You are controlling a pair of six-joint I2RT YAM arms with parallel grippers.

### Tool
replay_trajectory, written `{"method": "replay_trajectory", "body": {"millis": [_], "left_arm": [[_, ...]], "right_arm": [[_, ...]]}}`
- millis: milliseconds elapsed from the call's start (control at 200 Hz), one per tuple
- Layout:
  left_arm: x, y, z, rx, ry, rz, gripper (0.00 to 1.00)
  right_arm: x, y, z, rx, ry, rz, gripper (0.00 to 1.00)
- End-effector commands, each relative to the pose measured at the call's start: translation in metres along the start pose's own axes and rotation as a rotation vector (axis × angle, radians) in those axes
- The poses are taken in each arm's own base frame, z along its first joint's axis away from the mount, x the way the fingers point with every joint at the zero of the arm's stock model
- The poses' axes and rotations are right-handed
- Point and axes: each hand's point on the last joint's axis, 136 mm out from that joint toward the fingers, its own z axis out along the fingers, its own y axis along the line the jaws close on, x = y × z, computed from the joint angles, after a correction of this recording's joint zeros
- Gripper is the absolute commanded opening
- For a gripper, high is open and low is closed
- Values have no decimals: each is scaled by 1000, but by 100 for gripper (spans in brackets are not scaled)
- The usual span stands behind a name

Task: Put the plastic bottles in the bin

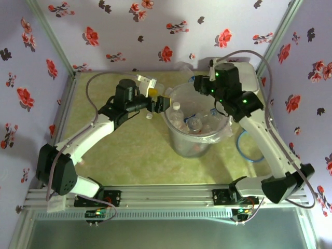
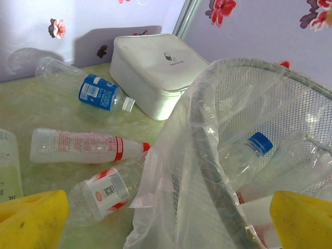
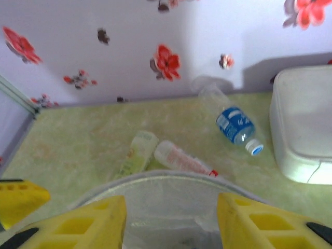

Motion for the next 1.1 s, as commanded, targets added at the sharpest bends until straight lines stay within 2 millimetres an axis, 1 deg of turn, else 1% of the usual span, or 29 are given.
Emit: {"method": "replay_trajectory", "body": {"millis": [0, 90, 140, 225, 285, 395, 460, 515, 555, 590, 635, 720, 800, 840, 925, 990, 1095], "left_arm": [[12, 2, -7, -22, 32, 9, 100], [0, 2, -20, -34, -6, 26, 100], [-10, 5, -31, -43, -44, 27, 100], [-26, 15, -49, -78, -108, 15, 100], [-33, 27, -60, -110, -141, -13, 100], [-36, 47, -70, -158, -160, -55, 100], [-28, 68, -69, -218, -137, -105, 100], [-15, 89, -63, -273, -85, -164, 100], [1, 106, -53, -308, -19, -220, 100], [14, 117, -43, -328, 40, -252, 100], [30, 127, -29, -342, 106, -269, 100], [53, 145, -6, -377, 186, -268, 100], [70, 165, 9, -437, 248, -262, 100], [75, 174, 16, -462, 270, -262, 100], [88, 189, 33, -488, 318, -261, 100], [97, 197, 45, -494, 345, -271, 100], [111, 199, 62, -492, 401, -273, 100]], "right_arm": [[25, -6, 8, 17, 72, -1, 50], [20, -13, -2, 41, 35, -1, 50], [16, -18, -9, 53, 12, 2, 50], [10, -27, -18, 76, -19, 17, 52], [9, -34, -21, 87, -33, 38, 53], [13, -43, -23, 90, -39, 79, 56], [15, -47, -25, 96, -44, 94, 58], [18, -53, -27, 106, -50, 110, 62], [20, -56, -28, 114, -52, 123, 66], [23, -61, -28, 123, -50, 136, 69], [27, -65, -29, 135, -44, 149, 74], [36, -72, -33, 155, -32, 163, 78], [41, -80, -41, 180, -32, 170, 83], [44, -83, -45, 192, -31, 173, 85], [50, -91, -51, 219, -36, 191, 90], [56, -95, -52, 227, -41, 213, 94], [62, -100, -53, 246, -46, 239, 99]]}}
